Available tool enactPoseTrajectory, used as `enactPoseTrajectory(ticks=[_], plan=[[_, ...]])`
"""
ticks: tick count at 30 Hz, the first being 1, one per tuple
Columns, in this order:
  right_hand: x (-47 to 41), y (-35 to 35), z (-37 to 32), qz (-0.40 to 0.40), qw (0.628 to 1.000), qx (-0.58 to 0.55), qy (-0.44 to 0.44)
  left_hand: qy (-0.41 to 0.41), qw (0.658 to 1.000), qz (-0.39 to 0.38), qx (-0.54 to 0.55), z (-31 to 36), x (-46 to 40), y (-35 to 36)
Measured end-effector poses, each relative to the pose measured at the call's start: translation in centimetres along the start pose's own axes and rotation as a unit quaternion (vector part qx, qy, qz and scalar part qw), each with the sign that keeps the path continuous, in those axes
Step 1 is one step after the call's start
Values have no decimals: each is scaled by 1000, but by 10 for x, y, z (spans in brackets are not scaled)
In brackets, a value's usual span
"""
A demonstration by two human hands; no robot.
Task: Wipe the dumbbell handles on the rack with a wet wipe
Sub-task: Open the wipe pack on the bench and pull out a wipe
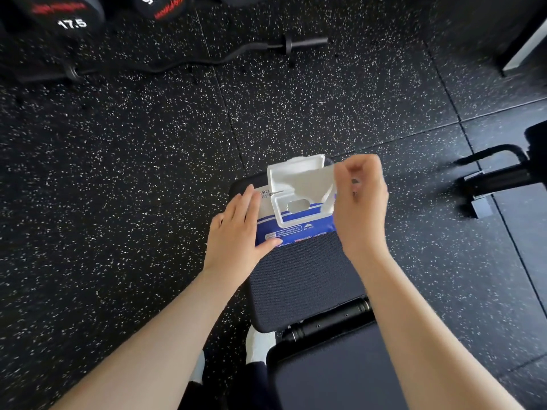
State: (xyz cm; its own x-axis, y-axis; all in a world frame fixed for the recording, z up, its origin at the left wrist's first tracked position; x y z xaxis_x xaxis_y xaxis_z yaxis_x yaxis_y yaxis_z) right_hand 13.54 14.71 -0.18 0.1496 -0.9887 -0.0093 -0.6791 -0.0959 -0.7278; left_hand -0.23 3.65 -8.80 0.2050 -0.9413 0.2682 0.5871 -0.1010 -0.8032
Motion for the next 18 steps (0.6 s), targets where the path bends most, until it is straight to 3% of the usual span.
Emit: enactPoseTrajectory(ticks=[4, 9, 11, 14, 18], plan=[[-6, -21, 4, -1, 999, -23, 28, -17, 997, 19, 79, 8, -5, -8], [1, -43, 17, 30, 996, -35, 75, -42, 950, 67, 302, 40, -30, -35], [4, -49, 19, 43, 995, -41, 82, -20, 958, 72, 276, 51, -32, -37], [7, -55, 21, 59, 993, -44, 88, 78, 981, 82, 160, 59, -22, -27], [9, -58, 21, 50, 994, -40, 85, 137, 991, -8, -12, 52, -2, 4]])
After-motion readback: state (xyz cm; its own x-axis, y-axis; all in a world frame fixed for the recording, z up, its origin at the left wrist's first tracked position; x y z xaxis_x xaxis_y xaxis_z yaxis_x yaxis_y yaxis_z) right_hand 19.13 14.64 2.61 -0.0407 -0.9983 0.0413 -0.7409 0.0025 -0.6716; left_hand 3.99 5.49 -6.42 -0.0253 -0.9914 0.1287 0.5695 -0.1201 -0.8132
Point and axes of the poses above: each hand's wrist, its own x-axis away from the middle knuckle, its own y-axis out of the palm, z = x × y, the point moved 2 cm from there along -x, towards the middle knuckle, and after that the axes turned 15 degrees about x, right-handed, at the moved point
